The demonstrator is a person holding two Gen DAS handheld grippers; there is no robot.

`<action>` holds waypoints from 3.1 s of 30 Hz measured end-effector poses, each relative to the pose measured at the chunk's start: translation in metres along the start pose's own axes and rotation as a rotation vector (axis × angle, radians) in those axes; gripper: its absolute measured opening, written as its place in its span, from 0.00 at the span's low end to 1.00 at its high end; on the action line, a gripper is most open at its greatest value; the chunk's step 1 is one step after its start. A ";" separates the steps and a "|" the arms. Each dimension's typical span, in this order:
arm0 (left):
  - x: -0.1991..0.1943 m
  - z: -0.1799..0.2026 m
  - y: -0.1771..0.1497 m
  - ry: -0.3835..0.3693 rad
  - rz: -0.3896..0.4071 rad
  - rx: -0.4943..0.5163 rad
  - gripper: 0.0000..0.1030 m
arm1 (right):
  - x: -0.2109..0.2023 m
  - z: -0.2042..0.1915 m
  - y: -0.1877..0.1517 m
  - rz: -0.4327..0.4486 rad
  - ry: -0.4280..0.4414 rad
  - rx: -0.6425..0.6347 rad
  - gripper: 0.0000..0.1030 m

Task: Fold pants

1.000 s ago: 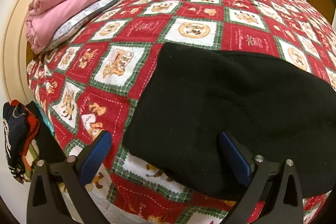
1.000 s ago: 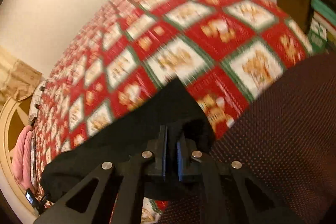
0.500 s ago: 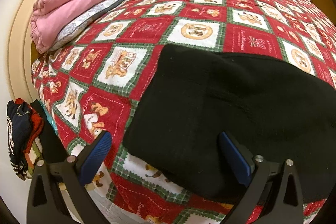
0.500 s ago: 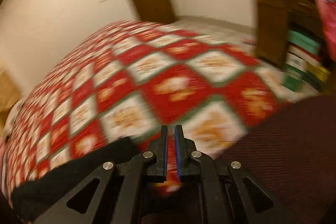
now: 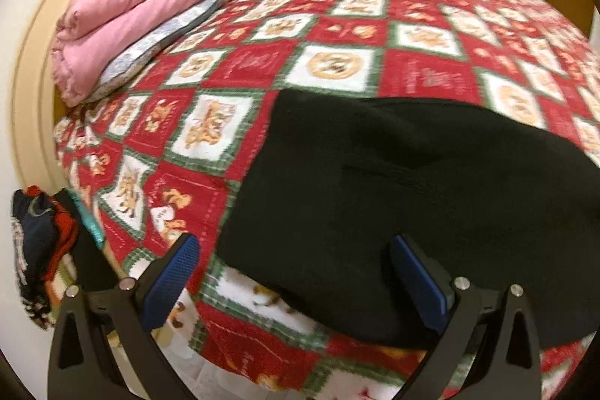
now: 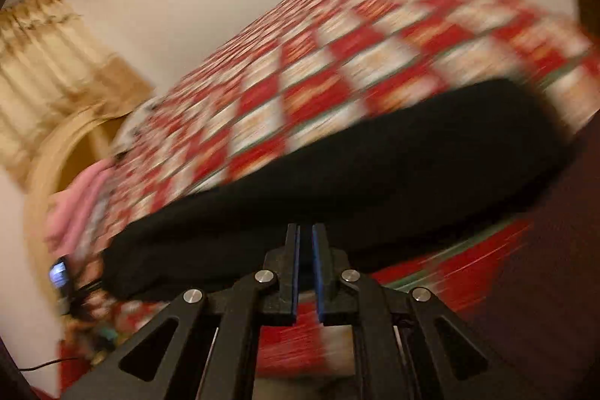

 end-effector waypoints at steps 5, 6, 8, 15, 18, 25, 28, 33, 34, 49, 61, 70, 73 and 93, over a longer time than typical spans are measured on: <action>-0.023 0.011 -0.007 -0.102 0.064 0.032 1.00 | 0.052 -0.054 -0.051 -0.125 0.197 0.051 0.07; -0.029 0.014 -0.009 -0.136 0.080 0.045 1.00 | 0.061 -0.064 -0.057 -0.148 0.239 0.061 0.07; -0.036 0.018 -0.011 -0.173 0.101 0.066 1.00 | 0.081 -0.082 -0.068 -0.209 0.305 0.088 0.07; -0.045 0.017 -0.022 -0.231 0.130 0.089 1.00 | 0.135 -0.140 -0.094 -0.292 0.403 0.120 0.07; -0.041 -0.001 -0.024 -0.217 0.131 0.058 1.00 | 0.156 -0.152 -0.099 -0.324 0.421 0.160 0.07; -0.040 -0.050 -0.032 -0.210 0.133 -0.042 1.00 | 0.163 -0.175 -0.104 -0.323 0.444 0.149 0.15; -0.038 -0.062 -0.034 -0.206 0.134 -0.072 1.00 | 0.151 -0.186 -0.111 -0.294 0.476 0.100 0.61; -0.031 -0.071 -0.035 -0.226 0.123 -0.114 1.00 | 0.140 -0.187 -0.107 -0.216 0.408 0.092 0.67; -0.031 -0.070 -0.035 -0.235 0.121 -0.120 1.00 | 0.144 -0.187 -0.105 -0.213 0.411 0.109 0.66; -0.038 -0.081 -0.036 -0.242 0.143 -0.124 1.00 | 0.136 -0.188 -0.129 -0.236 0.349 0.094 0.04; -0.041 -0.069 -0.021 -0.215 0.159 -0.066 1.00 | 0.118 -0.189 -0.135 -0.321 0.327 0.017 0.45; -0.024 -0.026 0.011 -0.209 0.147 -0.010 1.00 | 0.124 -0.278 -0.096 -0.129 0.357 -0.388 0.45; -0.013 -0.017 0.006 -0.183 0.120 0.033 1.00 | 0.157 -0.290 -0.113 -0.207 0.362 -0.386 0.44; -0.030 -0.039 0.012 0.105 0.154 -0.018 1.00 | 0.158 -0.313 -0.032 -0.115 0.452 -0.412 0.74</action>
Point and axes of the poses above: each gripper's, at about its wrist camera, not at the fingertips, and x roughly the way its jaws point, z to its right, y to its top, the point moved 3 cm from there along x, roughly the way its jaws point, and after that the axes turned 4 degrees about -y, right-handed, at the moved point
